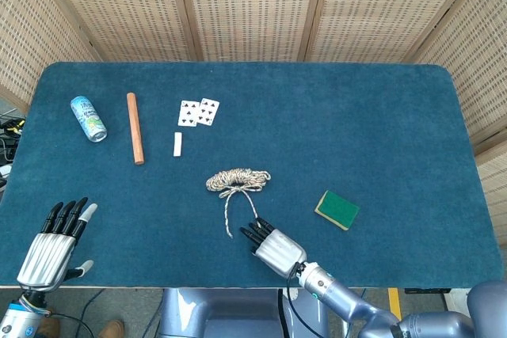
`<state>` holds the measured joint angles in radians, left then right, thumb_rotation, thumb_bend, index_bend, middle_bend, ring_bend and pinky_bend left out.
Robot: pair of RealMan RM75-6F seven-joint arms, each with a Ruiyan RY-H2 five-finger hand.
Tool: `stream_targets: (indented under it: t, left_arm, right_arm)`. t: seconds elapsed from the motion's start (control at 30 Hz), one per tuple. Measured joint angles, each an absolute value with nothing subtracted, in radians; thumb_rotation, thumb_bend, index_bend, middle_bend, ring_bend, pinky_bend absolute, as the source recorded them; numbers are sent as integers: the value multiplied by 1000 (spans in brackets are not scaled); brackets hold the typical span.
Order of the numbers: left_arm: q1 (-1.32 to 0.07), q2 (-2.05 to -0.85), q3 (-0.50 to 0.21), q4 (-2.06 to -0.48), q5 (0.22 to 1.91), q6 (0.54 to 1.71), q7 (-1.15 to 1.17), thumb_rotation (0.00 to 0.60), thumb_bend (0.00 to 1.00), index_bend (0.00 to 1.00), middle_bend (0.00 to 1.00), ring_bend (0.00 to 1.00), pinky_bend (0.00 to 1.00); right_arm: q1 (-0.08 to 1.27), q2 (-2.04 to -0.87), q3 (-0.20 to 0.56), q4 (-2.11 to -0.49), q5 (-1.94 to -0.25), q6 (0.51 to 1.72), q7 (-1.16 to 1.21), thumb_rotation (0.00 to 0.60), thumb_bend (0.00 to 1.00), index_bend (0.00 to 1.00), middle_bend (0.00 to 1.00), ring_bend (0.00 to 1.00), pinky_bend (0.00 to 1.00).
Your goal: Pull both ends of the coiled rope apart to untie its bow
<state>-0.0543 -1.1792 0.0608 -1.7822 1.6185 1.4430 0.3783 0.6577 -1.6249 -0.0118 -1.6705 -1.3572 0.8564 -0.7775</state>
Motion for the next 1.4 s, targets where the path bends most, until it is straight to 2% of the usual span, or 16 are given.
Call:
stream_targets:
  t: [0.37, 0.9, 1.0, 1.1, 1.17, 1.2, 1.27, 1.4]
  left_arm:
    - [-57, -1182, 63, -1782, 1617, 1440, 385, 600, 0, 0, 0, 0, 0]
    - [-56, -1186, 67, -1782, 1618, 1441, 395, 600, 0, 0, 0, 0, 0]
    - [-56, -1187, 67, -1781, 1617, 1440, 396, 600, 0, 0, 0, 0, 0]
    - [-57, -1187, 66, -1782, 1615, 1440, 396, 600, 0, 0, 0, 0, 0]
    - [-57, -1186, 65, -1781, 1613, 1440, 394, 600, 0, 0, 0, 0, 0]
    - [-57, -1186, 66, -1781, 1613, 1440, 394, 600, 0, 0, 0, 0, 0]
    - [-58, -1186, 66, -1782, 1613, 1439, 395, 600, 0, 0, 0, 0, 0]
    - [-58, -1187, 67, -1782, 1613, 1439, 397, 600, 0, 0, 0, 0, 0]
  right_arm:
    - [641, -1585, -38, -1650, -1300, 891, -813, 600, 987, 468, 0, 0, 0]
    - [632, -1531, 2, -1630, -1242, 966, -802, 600, 975, 444, 0, 0, 0]
    - [633, -1536, 12, -1618, -1229, 976, -805, 600, 874, 399, 0, 0, 0]
    - [631, -1543, 22, -1610, -1226, 995, -798, 600, 654, 359, 0, 0, 0]
    - [625, -1548, 32, -1612, -1231, 1012, -771, 600, 426, 334, 0, 0, 0]
    - [620, -1552, 38, -1612, -1235, 1025, -745, 600, 374, 329, 0, 0, 0]
    - [614, -1558, 49, -1612, -1242, 1044, -701, 600, 317, 335, 0, 0, 0]
    - [599, -1578, 78, -1616, -1227, 1074, -638, 600, 321, 390, 0, 0, 0]
